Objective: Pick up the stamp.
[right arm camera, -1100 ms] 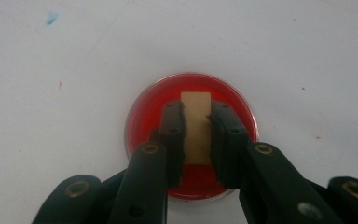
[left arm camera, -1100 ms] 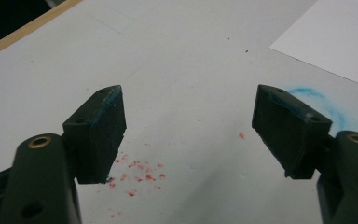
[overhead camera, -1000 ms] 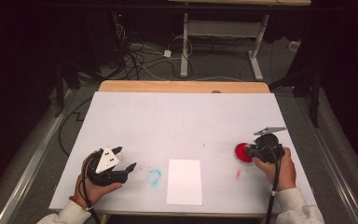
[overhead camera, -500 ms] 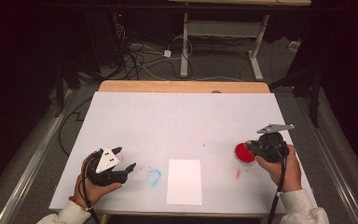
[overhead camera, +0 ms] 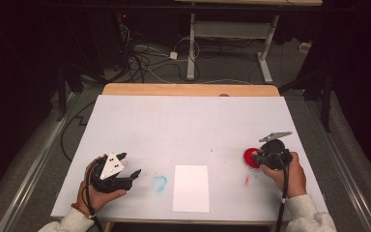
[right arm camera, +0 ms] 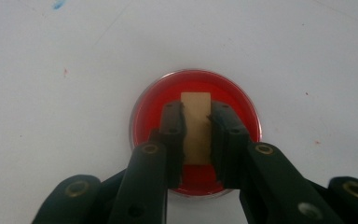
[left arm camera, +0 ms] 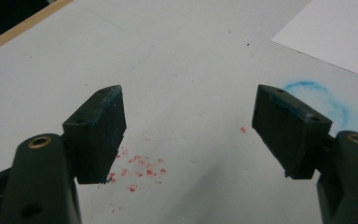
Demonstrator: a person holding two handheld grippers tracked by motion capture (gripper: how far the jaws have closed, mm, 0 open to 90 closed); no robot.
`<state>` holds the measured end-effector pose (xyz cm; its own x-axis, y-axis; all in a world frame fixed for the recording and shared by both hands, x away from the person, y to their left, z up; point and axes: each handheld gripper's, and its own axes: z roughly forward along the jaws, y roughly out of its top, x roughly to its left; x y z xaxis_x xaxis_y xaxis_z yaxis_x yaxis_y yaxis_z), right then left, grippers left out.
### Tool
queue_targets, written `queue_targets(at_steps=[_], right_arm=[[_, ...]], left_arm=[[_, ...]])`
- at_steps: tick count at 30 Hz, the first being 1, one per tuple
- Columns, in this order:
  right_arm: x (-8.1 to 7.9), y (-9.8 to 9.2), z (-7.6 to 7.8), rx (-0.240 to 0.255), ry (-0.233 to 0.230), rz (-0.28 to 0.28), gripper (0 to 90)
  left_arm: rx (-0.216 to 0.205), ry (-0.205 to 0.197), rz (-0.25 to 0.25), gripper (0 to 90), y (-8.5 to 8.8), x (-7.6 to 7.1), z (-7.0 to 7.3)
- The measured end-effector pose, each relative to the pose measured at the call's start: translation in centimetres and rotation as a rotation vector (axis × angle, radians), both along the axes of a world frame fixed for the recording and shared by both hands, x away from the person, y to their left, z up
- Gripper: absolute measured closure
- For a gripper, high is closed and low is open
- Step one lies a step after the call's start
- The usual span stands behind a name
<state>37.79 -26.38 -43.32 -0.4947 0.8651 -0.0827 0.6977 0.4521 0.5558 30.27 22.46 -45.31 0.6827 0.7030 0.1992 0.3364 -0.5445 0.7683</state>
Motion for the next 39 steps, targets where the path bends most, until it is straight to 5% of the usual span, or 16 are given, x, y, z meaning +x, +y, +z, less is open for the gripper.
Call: queue_targets(at_steps=[39], right_arm=[[-0.14,0.05,-0.46,-0.014,-0.016,0.014,76.3]], left_arm=[[0.017,0.004,-0.004,25.0,0.22,-0.16,-0.33]])
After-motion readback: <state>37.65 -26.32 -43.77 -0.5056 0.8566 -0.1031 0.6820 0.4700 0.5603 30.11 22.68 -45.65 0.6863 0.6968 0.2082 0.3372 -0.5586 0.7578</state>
